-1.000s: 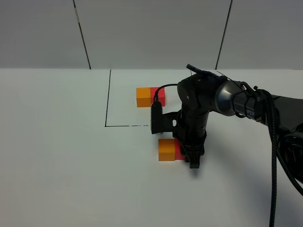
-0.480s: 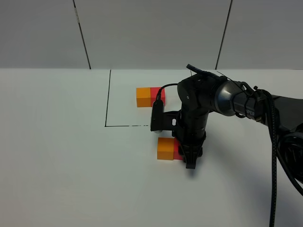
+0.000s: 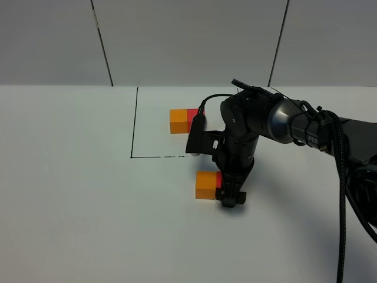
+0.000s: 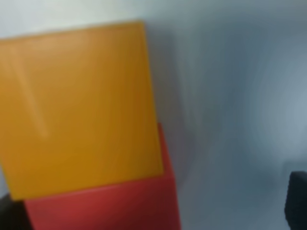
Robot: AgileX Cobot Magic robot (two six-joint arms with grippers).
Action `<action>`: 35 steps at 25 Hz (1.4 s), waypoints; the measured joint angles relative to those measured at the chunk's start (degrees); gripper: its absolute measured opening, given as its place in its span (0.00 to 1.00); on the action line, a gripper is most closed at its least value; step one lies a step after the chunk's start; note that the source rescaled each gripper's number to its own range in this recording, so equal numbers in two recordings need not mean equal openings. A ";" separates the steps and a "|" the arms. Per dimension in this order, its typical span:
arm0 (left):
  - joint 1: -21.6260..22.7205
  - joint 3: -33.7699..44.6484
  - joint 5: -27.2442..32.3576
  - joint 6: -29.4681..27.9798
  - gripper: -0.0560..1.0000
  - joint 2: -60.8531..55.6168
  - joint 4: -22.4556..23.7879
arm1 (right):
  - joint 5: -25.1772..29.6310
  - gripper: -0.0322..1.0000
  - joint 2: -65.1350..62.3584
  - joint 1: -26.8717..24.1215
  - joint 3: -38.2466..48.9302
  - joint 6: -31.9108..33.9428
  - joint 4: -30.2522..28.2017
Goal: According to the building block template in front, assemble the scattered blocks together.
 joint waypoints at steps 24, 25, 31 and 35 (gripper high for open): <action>0.00 0.00 0.00 0.00 0.67 0.00 0.00 | 3.43 1.00 -31.71 -24.18 8.55 19.94 15.44; 0.00 0.00 0.00 0.00 0.67 0.00 0.00 | 2.13 1.00 -34.44 -26.76 12.02 20.52 15.91; 0.00 0.00 0.00 0.00 0.67 0.00 0.00 | -4.93 1.00 -54.28 -37.05 34.02 20.60 20.29; 0.00 0.00 0.00 0.00 0.67 0.00 0.00 | -5.09 1.00 -68.51 -40.11 44.58 21.37 22.06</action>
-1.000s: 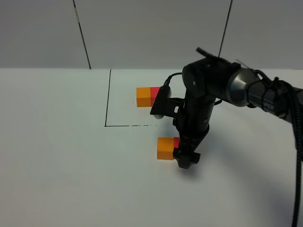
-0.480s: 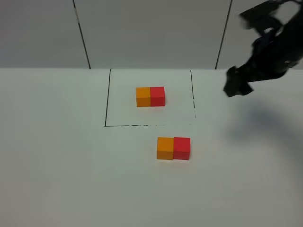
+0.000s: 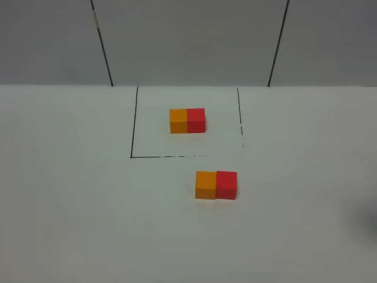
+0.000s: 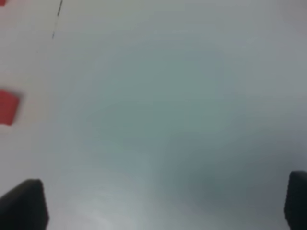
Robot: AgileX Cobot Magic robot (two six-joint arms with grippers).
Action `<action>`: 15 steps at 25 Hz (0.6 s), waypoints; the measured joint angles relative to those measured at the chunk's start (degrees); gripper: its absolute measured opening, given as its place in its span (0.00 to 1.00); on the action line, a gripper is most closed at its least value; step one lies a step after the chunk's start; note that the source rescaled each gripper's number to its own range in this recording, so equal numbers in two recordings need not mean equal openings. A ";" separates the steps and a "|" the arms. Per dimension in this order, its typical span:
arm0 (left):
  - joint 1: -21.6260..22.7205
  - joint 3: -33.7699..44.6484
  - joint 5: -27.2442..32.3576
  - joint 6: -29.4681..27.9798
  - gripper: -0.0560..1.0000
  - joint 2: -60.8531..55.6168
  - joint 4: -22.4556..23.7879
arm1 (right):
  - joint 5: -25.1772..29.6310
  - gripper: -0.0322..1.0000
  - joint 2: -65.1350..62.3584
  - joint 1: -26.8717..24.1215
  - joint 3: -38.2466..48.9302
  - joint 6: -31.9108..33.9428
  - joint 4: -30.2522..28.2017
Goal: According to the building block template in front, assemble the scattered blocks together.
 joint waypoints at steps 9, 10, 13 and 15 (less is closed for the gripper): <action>0.00 0.00 0.00 0.00 0.67 0.00 0.00 | 10.80 1.00 -27.61 -0.12 14.95 7.34 -4.72; 0.00 0.00 0.00 0.00 0.67 0.00 0.00 | 11.32 1.00 -30.41 0.41 15.66 8.60 -5.90; 0.00 0.00 0.00 0.00 0.67 0.00 0.00 | 12.64 1.00 -37.14 3.52 16.64 13.14 -8.20; 0.00 0.00 0.00 0.00 0.67 0.00 0.00 | 13.89 1.00 -40.35 5.68 16.76 16.14 -9.28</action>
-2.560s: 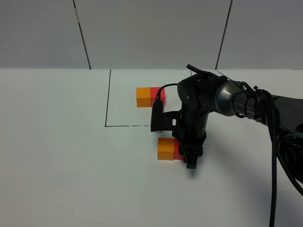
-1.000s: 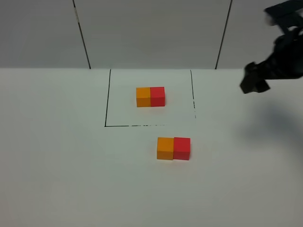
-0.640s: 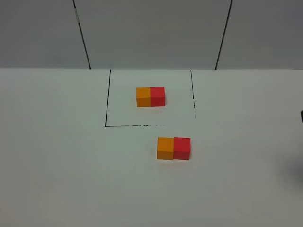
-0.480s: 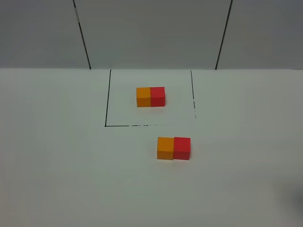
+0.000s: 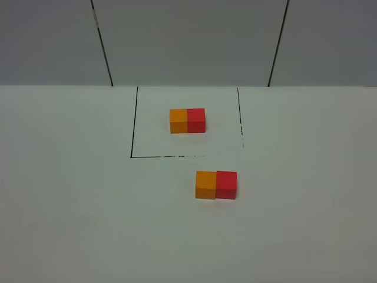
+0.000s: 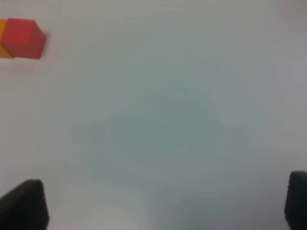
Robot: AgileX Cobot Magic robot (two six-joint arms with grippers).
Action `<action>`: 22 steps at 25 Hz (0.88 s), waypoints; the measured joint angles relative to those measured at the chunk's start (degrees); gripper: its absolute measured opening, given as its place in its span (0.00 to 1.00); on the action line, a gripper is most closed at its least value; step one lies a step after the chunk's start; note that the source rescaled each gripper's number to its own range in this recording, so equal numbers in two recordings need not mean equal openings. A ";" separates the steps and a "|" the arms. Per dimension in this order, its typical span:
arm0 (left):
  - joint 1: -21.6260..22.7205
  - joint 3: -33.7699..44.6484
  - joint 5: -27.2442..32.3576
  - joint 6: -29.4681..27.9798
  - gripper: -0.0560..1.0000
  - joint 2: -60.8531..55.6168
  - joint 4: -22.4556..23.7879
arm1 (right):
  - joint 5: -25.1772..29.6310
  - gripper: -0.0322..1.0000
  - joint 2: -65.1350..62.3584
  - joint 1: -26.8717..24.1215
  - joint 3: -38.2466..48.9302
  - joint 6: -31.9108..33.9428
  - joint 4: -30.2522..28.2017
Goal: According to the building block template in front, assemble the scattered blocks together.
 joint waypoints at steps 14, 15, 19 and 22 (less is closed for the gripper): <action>0.00 0.00 0.00 0.00 0.67 0.00 0.00 | 2.53 1.00 -13.84 4.81 5.48 7.12 -2.28; 0.00 0.00 0.00 0.00 0.67 0.00 0.00 | 1.53 1.00 -14.71 4.81 5.75 6.90 -2.28; 0.00 0.00 0.00 0.00 0.67 0.00 0.00 | 0.22 1.00 -17.18 4.81 7.09 6.56 -2.28; 0.00 0.00 0.00 0.00 0.67 0.00 0.00 | 0.22 1.00 -17.71 4.81 7.51 6.56 -2.28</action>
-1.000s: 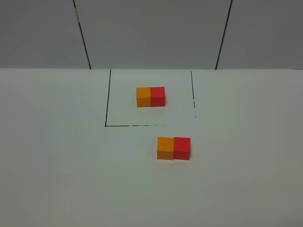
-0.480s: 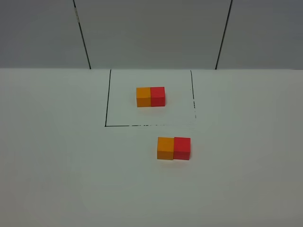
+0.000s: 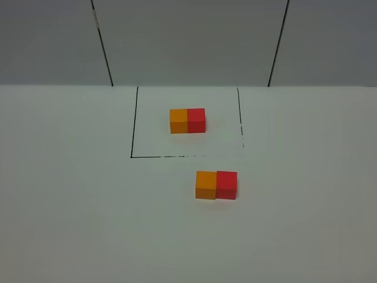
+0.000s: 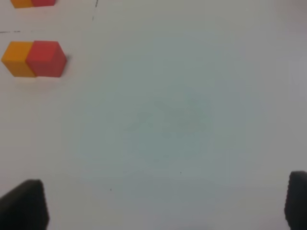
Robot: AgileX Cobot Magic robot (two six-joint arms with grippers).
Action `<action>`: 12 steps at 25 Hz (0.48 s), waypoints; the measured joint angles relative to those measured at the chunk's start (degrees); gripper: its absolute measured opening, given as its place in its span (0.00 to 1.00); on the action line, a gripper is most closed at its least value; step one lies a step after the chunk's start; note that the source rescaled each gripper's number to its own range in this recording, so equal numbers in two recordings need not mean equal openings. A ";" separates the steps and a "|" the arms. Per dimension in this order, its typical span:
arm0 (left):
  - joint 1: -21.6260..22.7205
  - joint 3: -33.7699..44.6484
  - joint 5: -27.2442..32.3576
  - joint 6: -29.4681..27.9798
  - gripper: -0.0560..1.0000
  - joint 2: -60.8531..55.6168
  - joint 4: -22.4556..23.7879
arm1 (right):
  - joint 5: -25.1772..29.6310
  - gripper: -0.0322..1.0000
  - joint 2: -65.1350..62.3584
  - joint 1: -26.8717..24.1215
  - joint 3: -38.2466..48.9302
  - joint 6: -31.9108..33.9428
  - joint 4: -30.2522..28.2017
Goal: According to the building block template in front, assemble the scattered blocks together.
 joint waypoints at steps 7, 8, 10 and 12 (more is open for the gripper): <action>0.00 0.00 0.00 0.00 0.67 0.00 0.00 | 0.00 0.99 -4.60 0.00 0.00 -0.08 -0.07; 0.00 0.00 0.00 0.00 0.67 0.00 0.00 | 0.00 0.99 -5.38 0.00 0.00 -0.13 -0.07; 0.00 0.00 0.00 0.00 0.67 0.00 0.00 | 0.00 0.99 -5.86 0.00 0.00 -0.01 -0.19; 0.00 0.00 0.00 0.00 0.67 0.00 0.00 | 0.00 0.98 -5.92 0.00 0.00 -0.02 -0.24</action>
